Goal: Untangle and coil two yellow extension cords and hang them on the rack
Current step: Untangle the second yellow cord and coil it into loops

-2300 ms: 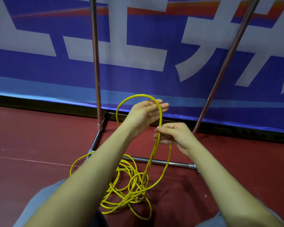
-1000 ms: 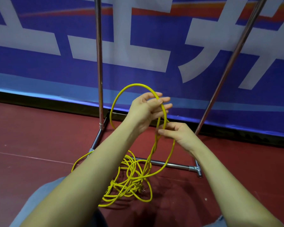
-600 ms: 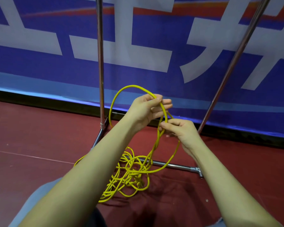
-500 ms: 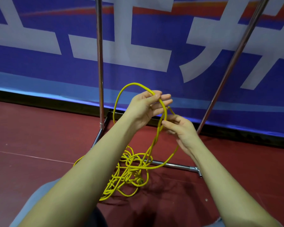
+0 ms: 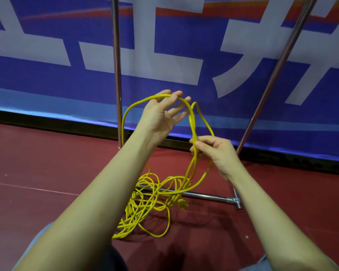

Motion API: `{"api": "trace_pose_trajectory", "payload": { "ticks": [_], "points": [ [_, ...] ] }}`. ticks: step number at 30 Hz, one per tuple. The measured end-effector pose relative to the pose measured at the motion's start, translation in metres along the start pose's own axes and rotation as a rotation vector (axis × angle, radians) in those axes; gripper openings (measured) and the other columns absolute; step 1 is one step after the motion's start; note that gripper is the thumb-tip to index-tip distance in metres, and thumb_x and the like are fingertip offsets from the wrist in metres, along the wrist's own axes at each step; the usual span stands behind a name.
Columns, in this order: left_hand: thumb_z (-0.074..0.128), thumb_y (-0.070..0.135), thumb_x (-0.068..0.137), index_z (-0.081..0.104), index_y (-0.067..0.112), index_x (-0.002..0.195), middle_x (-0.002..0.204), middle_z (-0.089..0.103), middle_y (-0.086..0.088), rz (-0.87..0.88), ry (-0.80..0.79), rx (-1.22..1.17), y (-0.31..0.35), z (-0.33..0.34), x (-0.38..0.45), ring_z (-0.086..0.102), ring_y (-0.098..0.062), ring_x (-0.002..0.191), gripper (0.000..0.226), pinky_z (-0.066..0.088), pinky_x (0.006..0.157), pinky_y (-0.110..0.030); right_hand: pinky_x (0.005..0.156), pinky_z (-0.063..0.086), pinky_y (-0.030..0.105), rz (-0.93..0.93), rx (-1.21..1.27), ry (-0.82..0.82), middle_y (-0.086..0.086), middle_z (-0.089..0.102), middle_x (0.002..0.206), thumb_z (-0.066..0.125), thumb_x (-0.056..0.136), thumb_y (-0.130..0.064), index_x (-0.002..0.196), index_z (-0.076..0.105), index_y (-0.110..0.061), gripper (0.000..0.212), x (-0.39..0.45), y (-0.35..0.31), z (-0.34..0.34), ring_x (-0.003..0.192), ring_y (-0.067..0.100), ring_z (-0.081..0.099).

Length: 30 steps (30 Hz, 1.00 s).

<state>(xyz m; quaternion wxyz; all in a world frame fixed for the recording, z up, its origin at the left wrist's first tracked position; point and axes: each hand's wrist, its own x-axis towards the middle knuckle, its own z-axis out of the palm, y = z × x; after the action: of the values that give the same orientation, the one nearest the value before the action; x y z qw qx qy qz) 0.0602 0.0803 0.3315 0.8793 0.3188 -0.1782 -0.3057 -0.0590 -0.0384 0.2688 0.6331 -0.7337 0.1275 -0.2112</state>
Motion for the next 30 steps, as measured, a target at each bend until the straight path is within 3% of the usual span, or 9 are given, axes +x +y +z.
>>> {"api": "trace_pose_trajectory", "payload": {
  "ticks": [3,6,10,13,18,22,28,30],
  "points": [
    [0.05,0.001,0.094,0.048,0.014,0.097,0.082,0.068,0.0,0.023,-0.033,-0.053,0.002,0.004,-0.001,0.067,-0.026,0.093,0.013,0.052,0.088,-0.044,0.065,0.052,0.021,-0.07,0.058,0.091,0.004,0.07,0.07,0.06,0.086,-0.001,0.077,0.073,-0.017,0.022,0.001,-0.009,-0.006,0.064,0.01,0.063],
    [0.047,0.007,0.097,0.053,0.014,0.092,0.085,0.07,0.0,0.015,-0.088,0.027,-0.002,0.006,-0.002,0.068,-0.021,0.093,0.011,0.051,0.09,-0.036,0.063,0.048,0.021,-0.092,0.09,0.085,0.013,0.067,0.074,0.062,0.085,-0.004,0.071,0.075,-0.018,0.024,-0.001,-0.013,-0.008,0.069,0.015,0.06],
    [0.041,0.008,0.099,0.056,0.013,0.09,0.083,0.073,0.0,0.002,-0.086,0.23,-0.011,0.005,-0.001,0.069,-0.015,0.09,0.018,0.052,0.083,-0.027,0.06,0.045,0.014,-0.037,0.043,0.056,0.0,0.065,0.061,0.061,0.086,-0.003,0.08,0.072,-0.011,0.015,-0.003,-0.012,-0.012,0.06,0.007,0.057],
    [0.041,0.009,0.1,0.056,0.014,0.088,0.086,0.073,0.001,-0.01,-0.082,0.286,-0.017,0.002,-0.003,0.07,-0.017,0.088,0.019,0.054,0.076,-0.027,0.063,0.049,0.014,0.09,0.07,-0.037,-0.001,0.069,0.063,0.058,0.086,0.0,0.084,0.067,-0.007,0.012,-0.006,-0.008,-0.016,0.06,0.006,0.063],
    [0.041,0.009,0.1,0.056,0.011,0.09,0.085,0.073,-0.001,-0.009,-0.065,0.224,-0.026,0.005,-0.009,0.071,-0.016,0.084,0.018,0.056,0.074,-0.027,0.061,0.057,0.025,0.154,0.171,0.002,0.002,0.065,0.059,0.06,0.081,0.007,0.08,0.058,-0.005,0.012,-0.008,-0.013,-0.022,0.054,0.015,0.065],
    [0.042,0.011,0.1,0.057,0.01,0.091,0.087,0.073,-0.004,-0.022,-0.063,0.207,-0.03,0.003,-0.012,0.071,-0.02,0.087,0.017,0.056,0.077,-0.032,0.049,0.047,0.014,0.085,0.062,0.076,-0.001,0.062,0.056,0.067,0.077,0.006,0.075,0.057,-0.005,0.015,-0.005,-0.014,-0.027,0.05,0.009,0.06],
    [0.042,0.012,0.1,0.055,0.01,0.091,0.095,0.071,-0.007,-0.015,-0.039,0.131,-0.031,0.001,-0.013,0.07,-0.023,0.091,0.017,0.057,0.079,-0.037,0.065,0.045,0.013,-0.027,-0.093,0.163,-0.005,0.06,0.064,0.071,0.08,-0.006,0.072,0.06,-0.01,0.014,-0.003,-0.005,-0.026,0.06,0.004,0.055],
    [0.04,0.012,0.101,0.054,0.01,0.091,0.094,0.071,-0.007,0.013,0.003,0.046,-0.028,0.002,-0.011,0.071,-0.021,0.087,0.017,0.058,0.076,-0.035,0.068,0.048,0.014,-0.012,-0.042,0.129,-0.005,0.062,0.064,0.065,0.085,-0.004,0.075,0.062,-0.01,0.012,-0.002,-0.003,-0.026,0.062,0.006,0.058]
  ]
}}
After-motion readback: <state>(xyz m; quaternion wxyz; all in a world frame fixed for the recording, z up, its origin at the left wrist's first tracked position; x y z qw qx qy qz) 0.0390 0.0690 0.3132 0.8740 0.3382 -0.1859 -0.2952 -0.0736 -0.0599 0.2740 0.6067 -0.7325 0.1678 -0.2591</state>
